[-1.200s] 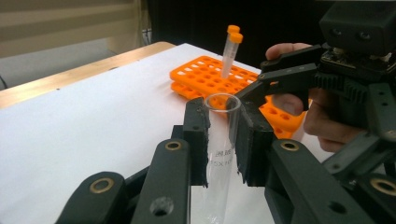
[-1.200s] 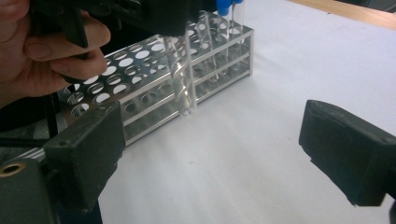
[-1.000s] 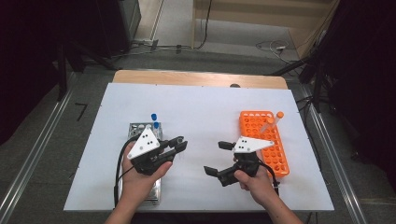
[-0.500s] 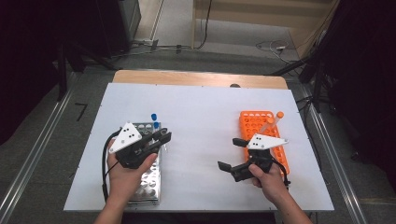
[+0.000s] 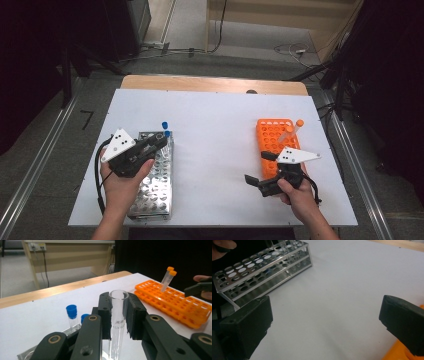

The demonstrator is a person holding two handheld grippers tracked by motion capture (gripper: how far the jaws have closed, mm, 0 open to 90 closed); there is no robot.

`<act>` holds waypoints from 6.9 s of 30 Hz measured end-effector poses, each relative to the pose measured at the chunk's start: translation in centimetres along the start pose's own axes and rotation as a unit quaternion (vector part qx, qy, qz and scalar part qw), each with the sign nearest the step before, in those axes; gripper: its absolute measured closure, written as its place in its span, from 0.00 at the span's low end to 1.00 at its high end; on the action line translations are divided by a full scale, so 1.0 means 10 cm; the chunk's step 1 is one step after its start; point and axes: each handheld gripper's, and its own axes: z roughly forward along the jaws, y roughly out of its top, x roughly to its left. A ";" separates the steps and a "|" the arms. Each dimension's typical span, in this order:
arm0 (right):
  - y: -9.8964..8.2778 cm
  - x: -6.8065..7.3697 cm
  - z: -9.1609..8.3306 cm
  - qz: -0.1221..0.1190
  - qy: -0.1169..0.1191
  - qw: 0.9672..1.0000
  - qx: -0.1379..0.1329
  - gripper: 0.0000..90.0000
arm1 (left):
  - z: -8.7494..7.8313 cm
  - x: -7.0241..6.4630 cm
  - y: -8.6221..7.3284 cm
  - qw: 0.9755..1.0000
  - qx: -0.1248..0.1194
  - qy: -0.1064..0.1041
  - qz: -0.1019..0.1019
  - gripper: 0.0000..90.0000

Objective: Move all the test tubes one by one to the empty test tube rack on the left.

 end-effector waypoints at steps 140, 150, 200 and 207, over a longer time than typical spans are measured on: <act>-0.06 -0.92 -0.12 0.106 -0.265 0.958 -0.023 0.81 | 0.33 -0.56 -0.18 0.998 0.039 -0.056 0.011 0.00; 0.00 -0.64 -0.23 0.080 -0.207 0.974 -0.037 0.81 | 0.35 -0.61 -0.17 0.997 0.042 -0.062 0.016 0.00; 0.13 0.47 0.38 -0.033 0.021 0.999 0.010 0.81 | 0.49 -0.91 -0.16 0.991 0.055 -0.117 0.023 0.26; 0.13 0.57 0.45 -0.050 0.033 0.998 0.019 0.81 | 0.50 -0.98 -0.17 0.987 0.054 -0.148 0.030 0.43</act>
